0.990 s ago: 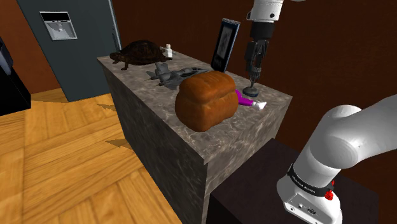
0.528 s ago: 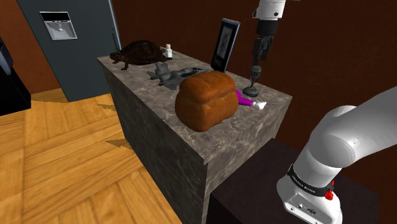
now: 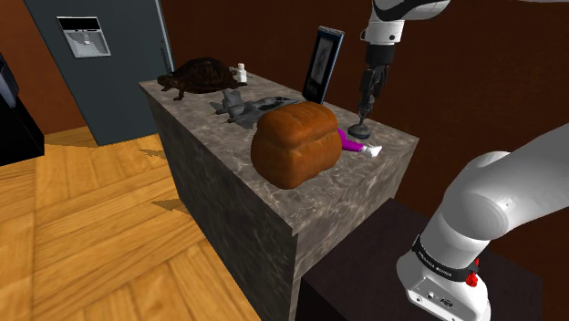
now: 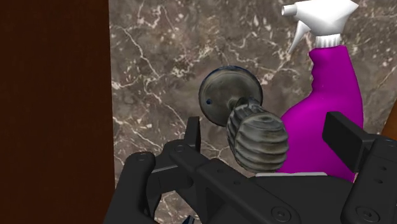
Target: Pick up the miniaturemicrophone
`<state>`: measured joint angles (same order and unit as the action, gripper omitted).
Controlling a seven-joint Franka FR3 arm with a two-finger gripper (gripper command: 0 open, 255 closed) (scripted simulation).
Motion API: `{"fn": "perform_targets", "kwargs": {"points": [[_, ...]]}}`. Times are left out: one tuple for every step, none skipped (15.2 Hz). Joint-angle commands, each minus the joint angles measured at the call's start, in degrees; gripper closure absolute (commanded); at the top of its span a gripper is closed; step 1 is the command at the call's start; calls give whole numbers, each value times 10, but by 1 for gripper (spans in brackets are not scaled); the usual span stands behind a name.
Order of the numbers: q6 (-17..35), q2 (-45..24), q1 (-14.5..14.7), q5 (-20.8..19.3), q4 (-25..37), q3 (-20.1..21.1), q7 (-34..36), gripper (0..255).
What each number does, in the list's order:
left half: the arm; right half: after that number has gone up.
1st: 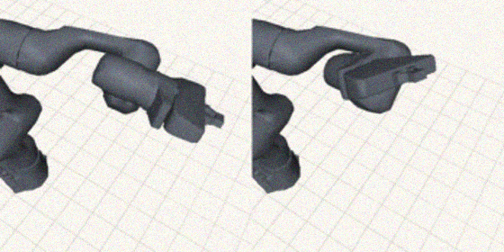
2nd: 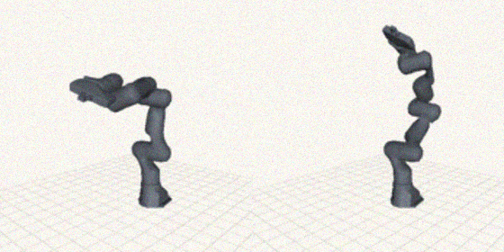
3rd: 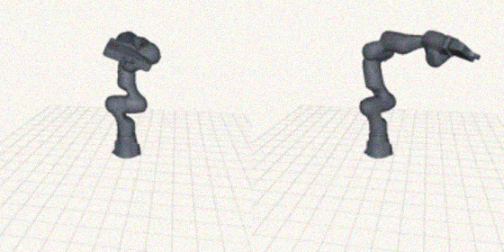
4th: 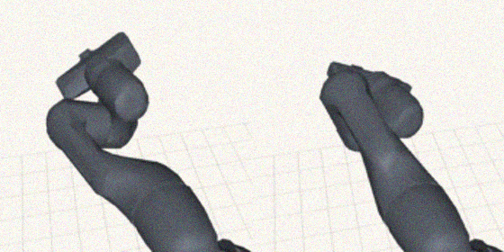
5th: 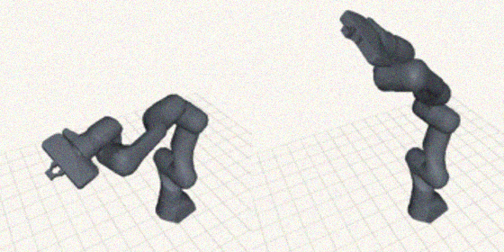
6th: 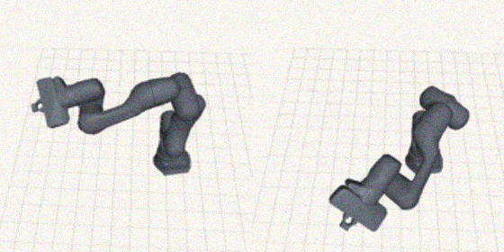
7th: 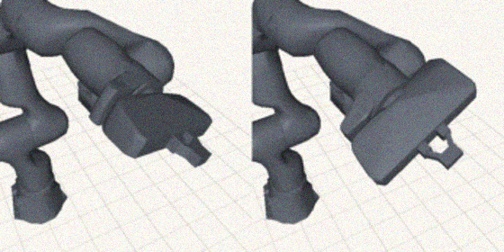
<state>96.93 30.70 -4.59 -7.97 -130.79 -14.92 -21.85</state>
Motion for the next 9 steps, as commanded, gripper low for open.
{"fn": "perform_targets", "kwargs": {"points": [[7,1,-1,-1,-7,-1,-1,0],[8,2,-1,-1,-9,-1,-1,255],[8,3,-1,-1,-10,-1,0,255],[8,2,-1,-1,-10,-1,0,255],[8,2,-1,-1,-10,-1,0,255],[9,2,-1,-1,-10,-1,0,255],[9,1,-1,-1,-10,-1,-1,255],[9,2,-1,-1,-10,-1,0,255],[9,2,-1,-1,-10,-1,0,255]]}}
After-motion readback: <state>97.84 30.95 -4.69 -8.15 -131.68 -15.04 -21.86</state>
